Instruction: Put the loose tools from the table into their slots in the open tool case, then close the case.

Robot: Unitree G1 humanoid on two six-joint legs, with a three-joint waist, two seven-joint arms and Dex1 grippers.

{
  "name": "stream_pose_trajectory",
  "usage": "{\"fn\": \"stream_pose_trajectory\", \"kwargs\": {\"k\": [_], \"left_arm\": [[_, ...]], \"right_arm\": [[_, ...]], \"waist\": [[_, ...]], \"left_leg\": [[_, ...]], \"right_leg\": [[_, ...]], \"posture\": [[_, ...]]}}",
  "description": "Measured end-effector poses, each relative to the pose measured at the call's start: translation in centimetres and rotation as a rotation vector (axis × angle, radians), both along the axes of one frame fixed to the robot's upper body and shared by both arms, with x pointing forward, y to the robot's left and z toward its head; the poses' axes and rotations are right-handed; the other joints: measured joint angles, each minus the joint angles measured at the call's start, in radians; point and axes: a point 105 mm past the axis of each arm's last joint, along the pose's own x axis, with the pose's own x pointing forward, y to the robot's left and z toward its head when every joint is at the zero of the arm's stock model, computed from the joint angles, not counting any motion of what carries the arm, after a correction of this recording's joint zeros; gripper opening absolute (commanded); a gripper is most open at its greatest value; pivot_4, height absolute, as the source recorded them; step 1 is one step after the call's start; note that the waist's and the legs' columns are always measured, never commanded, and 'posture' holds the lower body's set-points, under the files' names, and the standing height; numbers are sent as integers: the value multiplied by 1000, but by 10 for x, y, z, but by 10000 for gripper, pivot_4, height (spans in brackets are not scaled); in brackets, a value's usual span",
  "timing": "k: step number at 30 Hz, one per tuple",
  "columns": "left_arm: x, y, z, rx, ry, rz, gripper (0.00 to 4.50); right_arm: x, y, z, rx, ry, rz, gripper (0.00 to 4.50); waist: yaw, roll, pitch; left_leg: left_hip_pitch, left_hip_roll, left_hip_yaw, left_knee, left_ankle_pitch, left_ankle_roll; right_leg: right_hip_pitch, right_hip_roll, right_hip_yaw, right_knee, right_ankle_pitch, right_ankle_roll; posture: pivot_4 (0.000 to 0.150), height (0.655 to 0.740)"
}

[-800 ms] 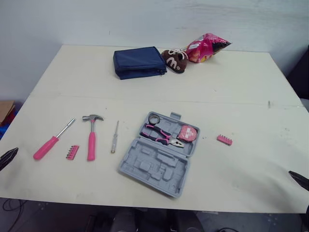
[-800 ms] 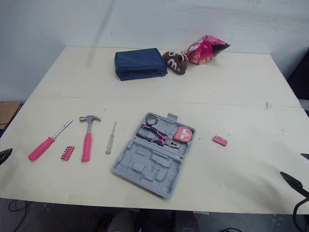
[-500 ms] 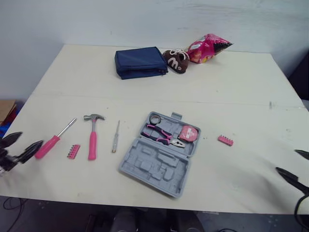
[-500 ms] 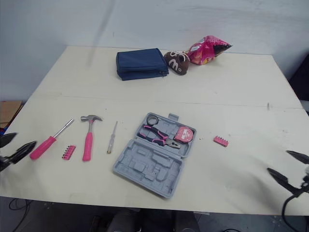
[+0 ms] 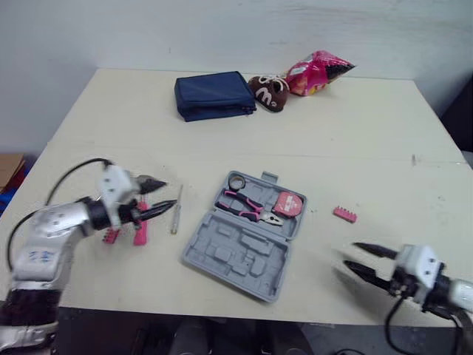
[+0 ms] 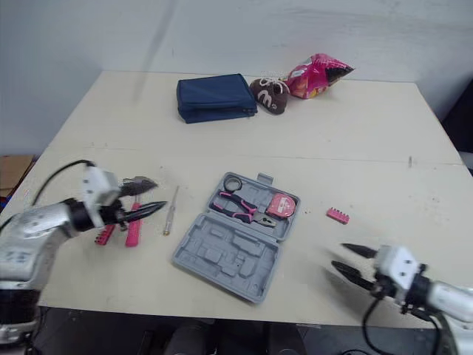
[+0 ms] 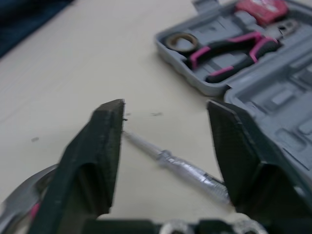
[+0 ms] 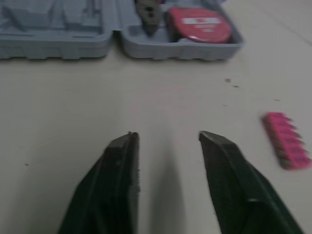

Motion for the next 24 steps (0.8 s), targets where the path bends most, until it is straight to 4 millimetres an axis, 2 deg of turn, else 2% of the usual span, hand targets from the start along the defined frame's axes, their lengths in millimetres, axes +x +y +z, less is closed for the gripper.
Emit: {"fn": "stream_pose_trajectory", "kwargs": {"k": [1, 2, 7, 10, 19, 24], "left_arm": [[4, -3, -4, 15, 9, -6, 4597], [9, -5, -7, 26, 19, -6, 442], [27, -20, -17, 91, 32, -21, 442], [31, -30, -21, 104, 40, -46, 442], [31, -42, -39, 164, 104, -120, 442], [28, -50, -42, 155, 118, -155, 442]], "right_arm": [[3, 4, -1, -1, 7, -10, 1399], [6, 11, -1, -2, 10, -14, 0], [22, 39, -6, -25, 29, -25, 0], [24, 48, -10, -30, 65, -29, 0], [33, 52, -6, -43, 82, -68, 0], [35, 59, -5, -51, 83, -36, 0]], "waist": [[0, 0, 0], [0, 0, 0], [4, 0, 0], [5, 0, 0], [1, -1, 0], [1, -1, 0]], "left_leg": [[0, 0, 0, 0, 0, 0], [-1, 1, 0, 1, 1, -1], [-4, 0, 2, 3, 1, 0], [-7, 1, 3, 4, 2, 0], [-7, 1, 4, 6, 2, 1], [-7, 1, 4, 6, 2, 1]], "right_leg": [[0, 0, 0, 0, 0, 0], [-1, 1, 0, 0, 0, 0], [-6, 1, 2, 4, 0, 0], [-9, 1, 3, 4, 0, 0], [-10, 2, 4, 7, 0, 0], [-10, 2, 4, 7, 0, 0]], "posture": [[1500, 7400], [1500, 7400], [1500, 7400], [1500, 7400], [1500, 7400], [1500, 7400]]}}
